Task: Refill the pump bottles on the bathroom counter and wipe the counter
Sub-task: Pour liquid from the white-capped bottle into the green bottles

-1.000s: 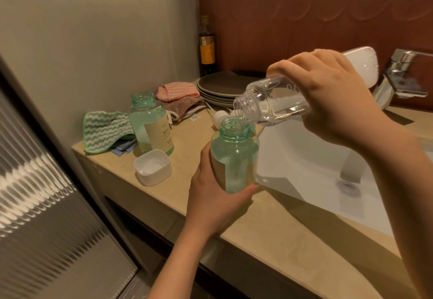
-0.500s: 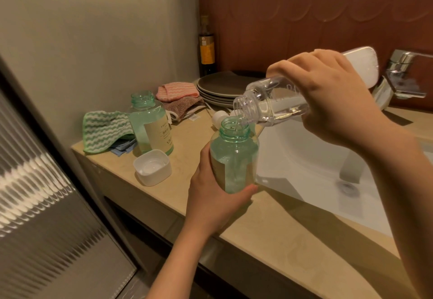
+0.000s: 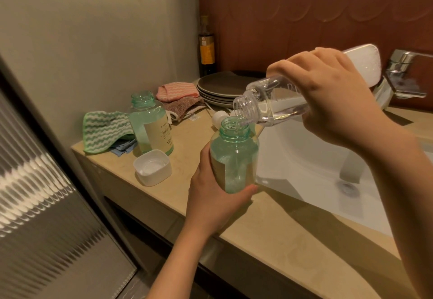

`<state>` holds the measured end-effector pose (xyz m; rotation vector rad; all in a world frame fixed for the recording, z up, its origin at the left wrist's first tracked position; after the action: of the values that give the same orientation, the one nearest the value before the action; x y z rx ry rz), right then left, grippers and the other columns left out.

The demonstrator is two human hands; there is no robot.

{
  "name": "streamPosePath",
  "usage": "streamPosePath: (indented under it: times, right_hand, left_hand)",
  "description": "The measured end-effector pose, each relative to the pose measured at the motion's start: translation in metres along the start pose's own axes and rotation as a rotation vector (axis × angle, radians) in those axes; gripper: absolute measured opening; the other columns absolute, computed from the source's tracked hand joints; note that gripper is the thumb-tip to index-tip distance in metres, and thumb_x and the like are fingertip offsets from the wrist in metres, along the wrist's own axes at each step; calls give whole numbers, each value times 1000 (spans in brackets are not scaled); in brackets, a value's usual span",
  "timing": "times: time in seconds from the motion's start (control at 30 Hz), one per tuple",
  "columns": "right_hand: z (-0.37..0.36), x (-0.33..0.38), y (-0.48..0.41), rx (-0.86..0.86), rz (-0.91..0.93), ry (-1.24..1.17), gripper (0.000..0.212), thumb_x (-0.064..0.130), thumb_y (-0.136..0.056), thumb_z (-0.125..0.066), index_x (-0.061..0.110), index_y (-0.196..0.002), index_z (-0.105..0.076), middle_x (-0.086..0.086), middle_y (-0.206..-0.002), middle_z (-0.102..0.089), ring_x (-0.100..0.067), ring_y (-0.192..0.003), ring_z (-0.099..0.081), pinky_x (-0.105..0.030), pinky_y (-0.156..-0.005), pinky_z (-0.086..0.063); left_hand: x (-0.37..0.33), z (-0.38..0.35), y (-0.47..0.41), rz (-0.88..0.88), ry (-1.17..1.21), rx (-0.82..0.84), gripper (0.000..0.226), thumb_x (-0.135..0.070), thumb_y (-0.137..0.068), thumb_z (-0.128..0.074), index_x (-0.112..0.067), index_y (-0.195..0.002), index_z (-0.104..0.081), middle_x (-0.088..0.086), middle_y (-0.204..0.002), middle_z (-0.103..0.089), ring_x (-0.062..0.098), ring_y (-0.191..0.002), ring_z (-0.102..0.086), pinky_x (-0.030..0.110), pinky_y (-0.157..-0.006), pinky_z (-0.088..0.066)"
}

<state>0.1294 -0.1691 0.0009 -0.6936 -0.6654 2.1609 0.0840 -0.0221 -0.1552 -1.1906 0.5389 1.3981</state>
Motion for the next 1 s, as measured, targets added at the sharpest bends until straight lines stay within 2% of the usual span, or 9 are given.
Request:
streamPosePath:
  times: [0.27,1.0]
  right_hand:
    - [2,-1,0,-2,-3,-1,70,-17,-63,-57,15,-124,-49,-14,-112,-56,-36,-102,-47,-47,-94,-36]
    - [2,1,0,1,-4,20,69,-17,-63,-58,15,-123,-49,-14,-110,-57,-36,-100,-48,-48,-93,-38]
  left_hand:
    - [1,0,0,4,-1,-9,98,-60,-45,-74,-44,-131,-29,-19,-123,-52,7,-113,-51,41,-95,-49]
    - [2,0,0,0,-13,-12,95,-58,-47,-75,-43,-130,-30,-20,-122,-53,7,-112,-52,41,-93,-50]
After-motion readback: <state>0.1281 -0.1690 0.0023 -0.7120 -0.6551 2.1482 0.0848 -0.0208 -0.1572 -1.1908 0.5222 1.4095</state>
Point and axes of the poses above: each hand's wrist, its own y-axis away from the middle knuckle, its own z-axis out of the back of the hand, x = y × z, the point moved 8 cm from there along -y, towards the middle knuckle
